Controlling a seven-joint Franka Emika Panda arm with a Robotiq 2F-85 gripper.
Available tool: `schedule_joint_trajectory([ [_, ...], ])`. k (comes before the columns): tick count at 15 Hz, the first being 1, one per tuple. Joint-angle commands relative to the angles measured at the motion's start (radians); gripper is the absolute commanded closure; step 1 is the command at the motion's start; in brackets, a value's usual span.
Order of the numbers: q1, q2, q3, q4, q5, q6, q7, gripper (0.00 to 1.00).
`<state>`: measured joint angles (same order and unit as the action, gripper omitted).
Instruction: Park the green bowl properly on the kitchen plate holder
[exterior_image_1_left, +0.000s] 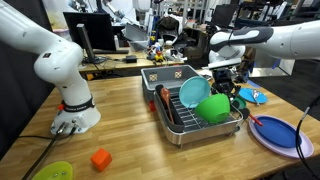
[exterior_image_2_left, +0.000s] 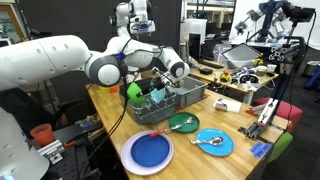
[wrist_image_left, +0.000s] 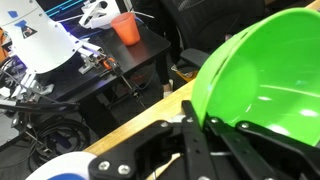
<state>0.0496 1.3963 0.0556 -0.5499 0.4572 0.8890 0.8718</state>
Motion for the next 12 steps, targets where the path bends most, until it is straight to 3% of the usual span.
schedule_joint_trajectory([
  [1,0.006,0.054,0.014,0.072,-0.043,-0.019,0.016,0.99],
  [2,0.007,0.058,0.015,0.079,-0.047,-0.021,0.011,0.99],
  [3,0.009,0.061,0.016,0.087,-0.053,-0.023,0.007,0.71],
  [5,0.011,0.07,0.017,0.104,-0.07,-0.025,0.002,0.64],
  [8,0.006,0.09,0.033,0.119,-0.072,-0.041,0.017,0.41],
  [9,0.007,0.097,0.034,0.124,-0.074,-0.042,0.017,0.59],
  [12,0.007,0.089,0.036,0.116,-0.075,-0.039,0.014,0.41],
])
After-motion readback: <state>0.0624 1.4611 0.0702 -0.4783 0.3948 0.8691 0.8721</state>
